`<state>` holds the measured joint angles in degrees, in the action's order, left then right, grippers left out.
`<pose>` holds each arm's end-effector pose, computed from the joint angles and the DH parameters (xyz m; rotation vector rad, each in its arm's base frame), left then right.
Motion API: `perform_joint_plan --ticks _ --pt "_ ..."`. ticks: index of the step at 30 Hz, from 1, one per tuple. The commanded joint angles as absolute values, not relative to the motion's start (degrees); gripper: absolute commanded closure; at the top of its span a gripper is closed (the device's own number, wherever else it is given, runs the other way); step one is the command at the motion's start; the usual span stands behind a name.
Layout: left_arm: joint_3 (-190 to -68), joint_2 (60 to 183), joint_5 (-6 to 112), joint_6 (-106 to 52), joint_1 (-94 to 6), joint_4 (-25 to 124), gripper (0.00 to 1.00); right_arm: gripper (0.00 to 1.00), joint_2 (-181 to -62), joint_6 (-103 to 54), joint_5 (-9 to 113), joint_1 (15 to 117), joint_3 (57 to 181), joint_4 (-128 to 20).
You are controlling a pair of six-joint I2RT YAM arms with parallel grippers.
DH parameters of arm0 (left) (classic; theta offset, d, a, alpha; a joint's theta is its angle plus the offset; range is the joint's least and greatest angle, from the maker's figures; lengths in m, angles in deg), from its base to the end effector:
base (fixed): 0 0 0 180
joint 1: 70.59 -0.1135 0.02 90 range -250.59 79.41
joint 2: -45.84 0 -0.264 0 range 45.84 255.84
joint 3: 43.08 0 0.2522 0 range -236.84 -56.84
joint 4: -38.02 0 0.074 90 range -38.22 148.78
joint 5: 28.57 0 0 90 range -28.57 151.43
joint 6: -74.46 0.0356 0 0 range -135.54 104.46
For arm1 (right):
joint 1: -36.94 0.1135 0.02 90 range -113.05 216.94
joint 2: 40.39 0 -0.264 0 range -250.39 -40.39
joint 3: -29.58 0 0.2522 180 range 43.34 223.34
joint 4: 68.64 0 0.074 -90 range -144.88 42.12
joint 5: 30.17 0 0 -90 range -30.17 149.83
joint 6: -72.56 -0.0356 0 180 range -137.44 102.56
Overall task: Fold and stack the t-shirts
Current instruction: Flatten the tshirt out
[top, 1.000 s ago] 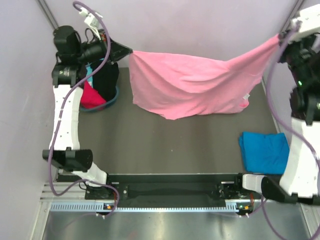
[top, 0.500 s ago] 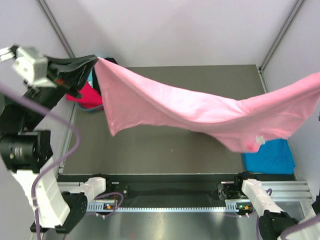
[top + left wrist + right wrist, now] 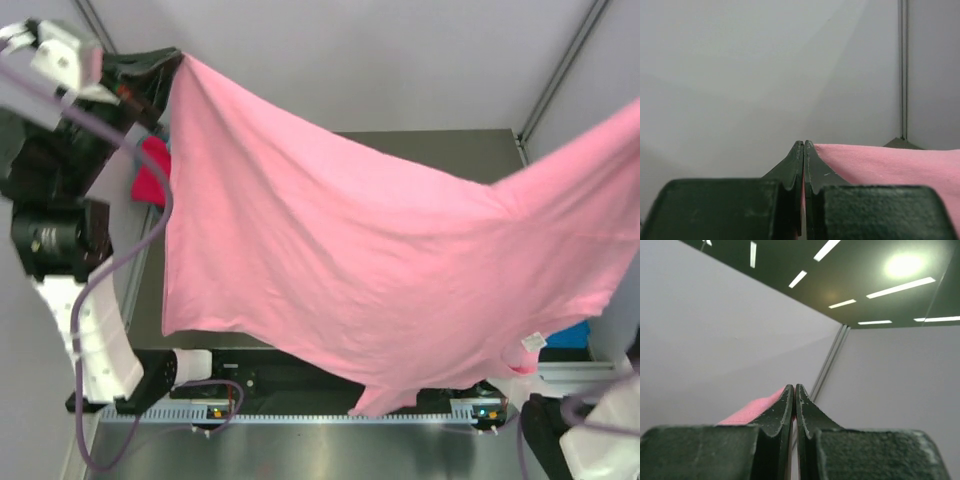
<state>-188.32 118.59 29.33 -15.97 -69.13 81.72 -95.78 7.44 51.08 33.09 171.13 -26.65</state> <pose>0.1084 -0.0217 0.6563 0.5152 1.0355 -0.3282 -0.0343 0.0077 0.6585 -0.2899 0.7642 -0.4124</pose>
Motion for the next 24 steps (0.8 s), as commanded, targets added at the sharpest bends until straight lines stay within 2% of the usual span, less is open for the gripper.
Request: perform_joint_plan --ticks 1,6,12,16,19,24 --pt "-185.96 127.29 31.72 -14.31 -69.44 79.56 1.00 1.00 -104.88 7.43 49.99 33.34 165.17 -33.58" --pt "-175.60 132.23 30.31 -14.04 -69.44 73.15 1.00 1.00 -109.29 7.69 46.83 33.43 154.80 -39.05" --pt "-174.43 144.70 26.53 -14.57 -68.92 72.26 1.00 1.00 -116.66 9.71 45.86 33.52 142.58 -45.72" --pt "-177.67 157.50 27.06 -12.20 -67.43 72.53 1.00 1.00 -123.41 11.30 45.68 33.69 136.60 -48.89" --pt "-183.82 167.08 28.37 -10.71 -66.46 72.79 1.00 1.00 -131.77 12.53 47.43 33.87 136.32 -50.39" --pt "-189.55 178.88 32.85 -7.90 -65.40 68.41 1.00 1.00 -148.01 13.93 52.17 34.22 145.10 -50.31"
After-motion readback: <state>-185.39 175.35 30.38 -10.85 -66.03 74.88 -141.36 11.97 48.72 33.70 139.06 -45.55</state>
